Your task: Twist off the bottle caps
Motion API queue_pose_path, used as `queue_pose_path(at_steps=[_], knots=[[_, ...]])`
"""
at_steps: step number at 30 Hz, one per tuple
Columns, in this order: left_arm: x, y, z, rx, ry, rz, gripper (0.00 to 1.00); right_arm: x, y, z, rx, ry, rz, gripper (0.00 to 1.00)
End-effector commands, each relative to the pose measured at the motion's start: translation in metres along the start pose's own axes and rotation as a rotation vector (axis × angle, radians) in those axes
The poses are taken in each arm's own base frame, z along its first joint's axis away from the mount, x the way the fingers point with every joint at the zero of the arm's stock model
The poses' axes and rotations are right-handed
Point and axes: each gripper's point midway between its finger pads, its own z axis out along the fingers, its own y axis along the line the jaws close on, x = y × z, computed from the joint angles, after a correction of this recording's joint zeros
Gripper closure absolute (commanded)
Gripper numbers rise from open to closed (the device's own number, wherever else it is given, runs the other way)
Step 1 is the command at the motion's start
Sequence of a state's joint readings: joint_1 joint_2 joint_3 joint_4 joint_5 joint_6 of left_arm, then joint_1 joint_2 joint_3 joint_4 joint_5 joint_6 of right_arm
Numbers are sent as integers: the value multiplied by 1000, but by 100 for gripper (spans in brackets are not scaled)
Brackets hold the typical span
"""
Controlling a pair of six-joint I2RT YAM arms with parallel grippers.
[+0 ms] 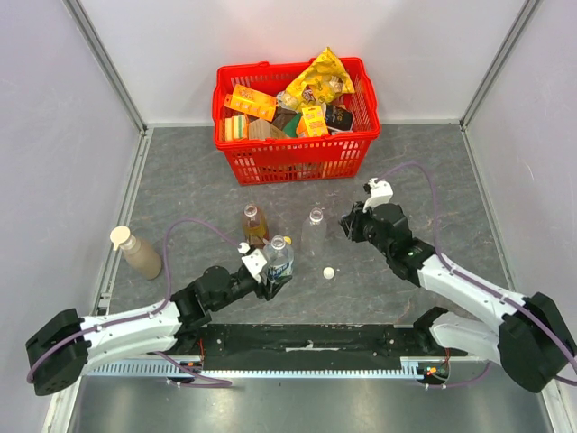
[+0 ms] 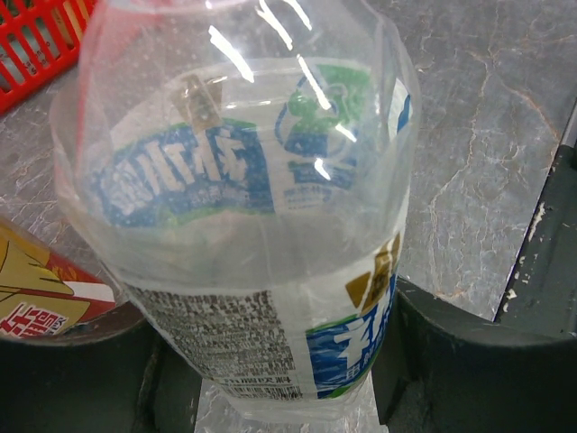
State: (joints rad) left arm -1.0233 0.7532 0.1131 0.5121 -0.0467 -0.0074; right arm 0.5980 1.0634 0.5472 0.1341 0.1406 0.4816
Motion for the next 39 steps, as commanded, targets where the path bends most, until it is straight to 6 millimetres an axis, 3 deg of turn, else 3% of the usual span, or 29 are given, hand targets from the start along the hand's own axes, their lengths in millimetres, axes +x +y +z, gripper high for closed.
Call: queue_pose_path(at_steps=[1, 12, 15, 20, 24, 33, 39], knots=[[-37, 6, 6, -38, -172, -12, 98, 27, -13, 10, 62, 62, 72, 100], [7, 5, 21, -45, -86, -35, 98, 91, -27, 22, 126, 263, 111, 100], [14, 7, 25, -56, -69, -30, 98, 99, -27, 24, 122, 289, 112, 98], [25, 13, 29, -93, -50, -32, 98, 106, -30, 23, 130, 303, 113, 89], [29, 17, 33, -119, -38, -55, 93, 110, -33, 21, 139, 305, 106, 66], [33, 15, 35, -117, -26, -55, 69, 109, -34, 21, 134, 302, 88, 42], [32, 13, 32, -111, -18, -70, 40, 105, -31, 20, 125, 291, 95, 30]])
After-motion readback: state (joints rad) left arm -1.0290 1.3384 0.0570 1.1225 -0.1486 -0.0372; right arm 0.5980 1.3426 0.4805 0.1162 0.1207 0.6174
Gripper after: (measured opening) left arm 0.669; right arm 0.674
